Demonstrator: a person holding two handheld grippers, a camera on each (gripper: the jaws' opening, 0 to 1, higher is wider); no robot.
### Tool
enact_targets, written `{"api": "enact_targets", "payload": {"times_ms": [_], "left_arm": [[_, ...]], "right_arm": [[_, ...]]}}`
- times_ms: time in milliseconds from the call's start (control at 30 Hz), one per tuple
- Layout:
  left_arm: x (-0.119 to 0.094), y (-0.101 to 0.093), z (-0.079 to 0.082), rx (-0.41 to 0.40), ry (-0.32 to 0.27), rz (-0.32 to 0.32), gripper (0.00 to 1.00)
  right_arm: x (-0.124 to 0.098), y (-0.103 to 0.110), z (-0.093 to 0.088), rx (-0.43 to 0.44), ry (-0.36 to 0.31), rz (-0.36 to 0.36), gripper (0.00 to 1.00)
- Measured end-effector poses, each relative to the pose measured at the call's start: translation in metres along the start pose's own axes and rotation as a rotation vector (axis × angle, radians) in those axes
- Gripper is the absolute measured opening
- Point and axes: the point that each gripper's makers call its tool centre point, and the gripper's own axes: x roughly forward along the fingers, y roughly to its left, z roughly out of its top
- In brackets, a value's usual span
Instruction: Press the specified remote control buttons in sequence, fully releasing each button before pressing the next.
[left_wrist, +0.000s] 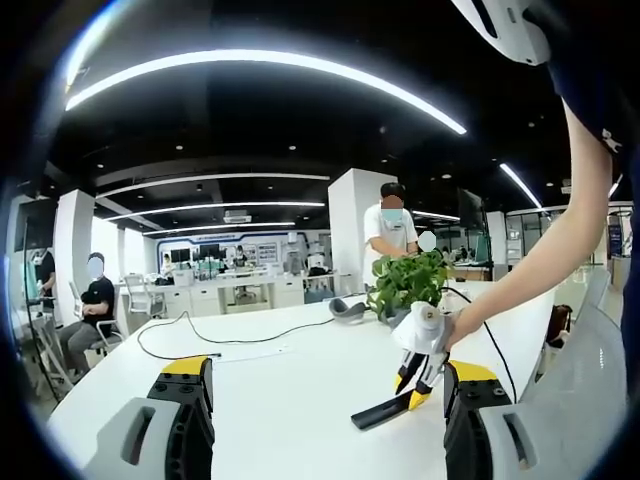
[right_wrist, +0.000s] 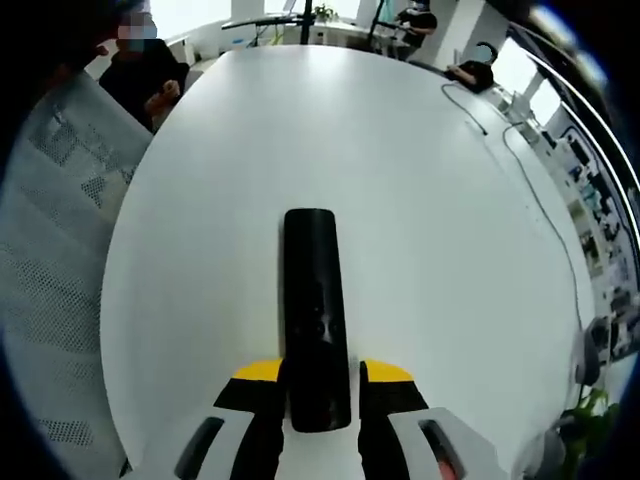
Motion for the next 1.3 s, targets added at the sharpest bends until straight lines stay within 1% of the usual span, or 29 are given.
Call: {"api": "enact_targets", "payload": {"times_ms": [33, 133, 233, 367, 467, 533, 700, 833, 867, 1000, 1067, 1167, 1300], "left_arm": [[0.000, 0.000, 0.000, -0.001, 0.000, 0.000, 1.00], [0.000, 0.000, 0.000, -0.002, 0.000, 0.000, 1.00], [0.000, 0.000, 0.000, -0.001, 0.001, -0.003, 1.00], [0.000, 0.000, 0.000, -0.001, 0.002, -0.004, 1.00], [0.001, 0.000, 0.000, -0.001, 0.002, -0.006, 1.00], [0.001, -0.001, 0.000, -0.002, 0.003, -0.008, 1.00], [0.001, -0.001, 0.000, -0.004, 0.000, -0.010, 1.00], [0.001, -0.001, 0.001, -0.004, -0.003, -0.010, 1.00], [0.001, -0.001, 0.001, -0.004, -0.003, -0.010, 1.00], [0.001, -0.001, 0.000, -0.003, -0.003, -0.014, 1.00], [0.001, -0.002, 0.000, -0.004, -0.004, -0.016, 1.00], [0.001, -0.003, 0.000, -0.005, -0.002, -0.023, 1.00], [0.001, -0.004, -0.001, 0.000, -0.002, -0.028, 1.00]], "right_arm": [[0.000, 0.000, 0.000, 0.006, -0.008, -0.007, 0.29], [-0.002, 0.003, 0.003, 0.039, -0.048, -0.028, 0.40], [-0.003, 0.003, 0.001, 0.053, -0.063, -0.047, 0.42], [-0.005, 0.004, 0.004, 0.110, -0.103, -0.067, 0.52], [-0.008, 0.004, 0.004, 0.144, -0.117, -0.080, 0.56], [-0.010, 0.004, 0.005, 0.175, -0.134, -0.094, 0.58], [-0.015, 0.005, 0.005, 0.256, -0.175, -0.126, 0.69], [-0.022, 0.006, 0.007, 0.344, -0.221, -0.149, 0.76], [-0.025, 0.006, 0.008, 0.368, -0.245, -0.152, 0.77], [-0.035, 0.005, 0.009, 0.429, -0.286, -0.175, 0.82], [-0.039, 0.004, 0.009, 0.448, -0.301, -0.193, 0.85], [-0.046, 0.008, 0.013, 0.482, -0.339, -0.193, 0.87], [-0.053, 0.014, 0.014, 0.495, -0.358, -0.208, 0.92]]}}
